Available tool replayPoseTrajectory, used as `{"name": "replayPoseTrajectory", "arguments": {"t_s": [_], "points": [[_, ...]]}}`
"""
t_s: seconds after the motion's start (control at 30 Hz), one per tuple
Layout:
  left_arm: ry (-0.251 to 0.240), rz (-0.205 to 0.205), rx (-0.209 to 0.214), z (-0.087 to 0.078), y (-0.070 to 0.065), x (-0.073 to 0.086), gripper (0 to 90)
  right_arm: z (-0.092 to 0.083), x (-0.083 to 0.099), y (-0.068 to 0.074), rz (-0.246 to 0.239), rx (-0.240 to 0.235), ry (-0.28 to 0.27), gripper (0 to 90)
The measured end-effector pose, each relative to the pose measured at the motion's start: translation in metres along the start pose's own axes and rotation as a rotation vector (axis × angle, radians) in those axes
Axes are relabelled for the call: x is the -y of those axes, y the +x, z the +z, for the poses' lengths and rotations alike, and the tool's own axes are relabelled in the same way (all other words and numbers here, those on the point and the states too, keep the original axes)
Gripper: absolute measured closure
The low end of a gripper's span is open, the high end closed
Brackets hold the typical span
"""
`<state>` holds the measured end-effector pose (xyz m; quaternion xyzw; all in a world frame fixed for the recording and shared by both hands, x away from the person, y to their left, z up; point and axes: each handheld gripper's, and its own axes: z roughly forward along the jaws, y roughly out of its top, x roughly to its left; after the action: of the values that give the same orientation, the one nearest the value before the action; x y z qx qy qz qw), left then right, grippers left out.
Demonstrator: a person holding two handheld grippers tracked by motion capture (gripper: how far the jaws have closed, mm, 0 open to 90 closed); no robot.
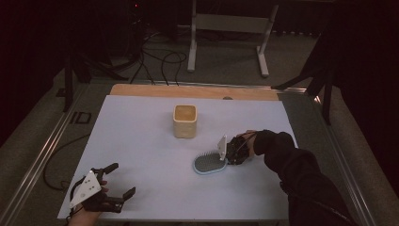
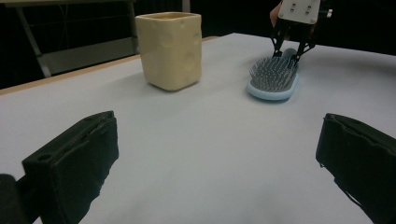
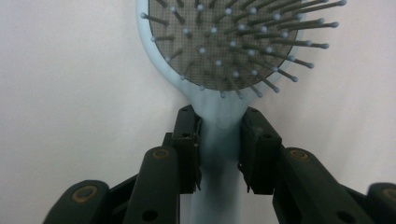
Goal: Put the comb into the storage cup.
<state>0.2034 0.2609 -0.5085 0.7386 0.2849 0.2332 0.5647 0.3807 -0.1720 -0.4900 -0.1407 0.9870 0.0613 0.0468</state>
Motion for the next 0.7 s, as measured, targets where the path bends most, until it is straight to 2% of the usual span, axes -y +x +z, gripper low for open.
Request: {"name": "replayPoseTrajectory", "arguments": {"t_s": [0.1,0.17,0.2,0.23,0.3,0.37,0.53,0.6,0.63,0.67,0.7], "points": [[0.000,-0.002,0.000,0.000,0.001,0.000,0.0,0.000,0.002,-0.001,-0.008,0.003,-0.019,70.2],[0.002,-0.002,-0.001,0.001,0.001,0.001,0.0,-0.001,0.005,0.001,0.015,0.008,-0.047,70.3],[0.004,-0.001,-0.001,0.001,0.001,0.001,0.0,-0.001,0.007,0.000,0.013,0.007,-0.064,70.4],[0.004,-0.002,-0.001,0.001,0.001,0.001,0.0,-0.002,0.007,0.002,0.038,0.005,-0.067,70.4],[0.004,-0.002,-0.001,0.001,0.001,0.001,0.0,-0.001,0.007,0.001,0.039,0.002,-0.099,70.3],[0.003,-0.003,-0.002,0.001,0.001,0.001,0.0,-0.001,0.007,0.001,0.037,0.006,-0.107,70.4],[-0.001,-0.006,-0.003,0.000,0.001,0.001,0.0,-0.011,0.005,-0.001,0.062,0.007,-0.190,70.4],[0.000,-0.005,-0.003,0.000,0.001,0.000,0.0,-0.014,0.004,-0.001,0.065,0.032,-0.202,70.4],[-0.001,-0.005,-0.003,0.000,0.001,0.000,0.0,-0.016,0.004,-0.001,0.072,0.016,-0.205,70.4],[-0.001,-0.005,-0.003,0.000,0.001,0.000,0.0,-0.016,0.004,-0.001,0.064,0.035,-0.208,70.4],[-0.001,-0.006,-0.003,0.000,0.001,0.000,0.0,-0.018,0.003,-0.001,0.071,0.024,-0.209,70.4]]}}
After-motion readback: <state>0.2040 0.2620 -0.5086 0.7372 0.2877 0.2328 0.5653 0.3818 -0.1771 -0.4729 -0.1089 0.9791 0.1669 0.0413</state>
